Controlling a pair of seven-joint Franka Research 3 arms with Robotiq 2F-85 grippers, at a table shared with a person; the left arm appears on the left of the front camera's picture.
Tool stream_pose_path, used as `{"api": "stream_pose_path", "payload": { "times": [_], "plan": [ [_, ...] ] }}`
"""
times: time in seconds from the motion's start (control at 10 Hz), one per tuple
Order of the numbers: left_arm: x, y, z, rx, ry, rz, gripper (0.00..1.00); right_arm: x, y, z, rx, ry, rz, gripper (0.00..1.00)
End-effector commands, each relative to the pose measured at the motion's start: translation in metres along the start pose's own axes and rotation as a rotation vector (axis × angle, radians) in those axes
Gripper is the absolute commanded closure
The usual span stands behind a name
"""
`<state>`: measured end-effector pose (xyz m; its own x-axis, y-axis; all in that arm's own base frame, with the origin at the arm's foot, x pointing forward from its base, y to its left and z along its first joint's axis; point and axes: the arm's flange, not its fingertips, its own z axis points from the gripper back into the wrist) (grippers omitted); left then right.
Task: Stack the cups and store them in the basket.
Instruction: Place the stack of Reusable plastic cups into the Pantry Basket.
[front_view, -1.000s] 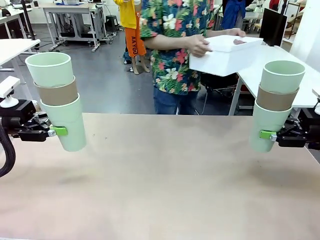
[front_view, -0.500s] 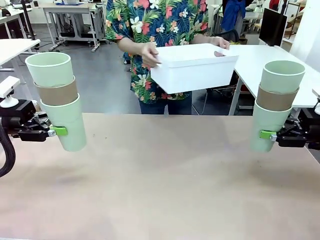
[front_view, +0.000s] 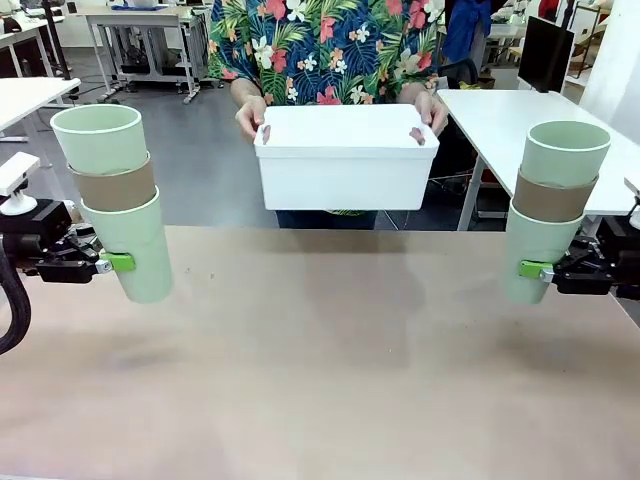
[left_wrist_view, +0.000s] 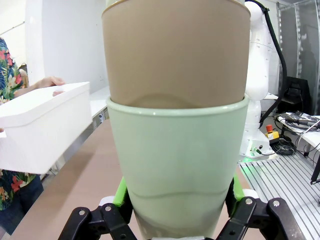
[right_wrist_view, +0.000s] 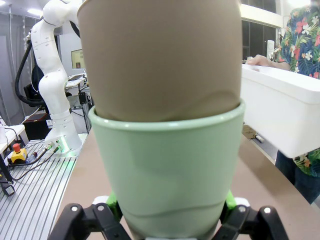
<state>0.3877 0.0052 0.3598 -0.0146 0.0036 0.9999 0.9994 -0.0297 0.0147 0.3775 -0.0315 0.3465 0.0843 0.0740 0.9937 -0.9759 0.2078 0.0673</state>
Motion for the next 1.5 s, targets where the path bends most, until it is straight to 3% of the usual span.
{"api": "stream_pose_path", "payload": {
  "times": [0.0, 1.4],
  "plan": [
    [0.0028, -0.0003, -0.0012, -0.004, -0.005, -0.008, 0.13, 0.003, 0.0002, 0.0006, -0.004, -0.006, 0.008, 0.15],
    [0.0028, -0.0003, -0.0012, -0.004, -0.005, -0.008, 0.13, 0.003, 0.0002, 0.0006, -0.004, -0.006, 0.008, 0.15]
  ]
}}
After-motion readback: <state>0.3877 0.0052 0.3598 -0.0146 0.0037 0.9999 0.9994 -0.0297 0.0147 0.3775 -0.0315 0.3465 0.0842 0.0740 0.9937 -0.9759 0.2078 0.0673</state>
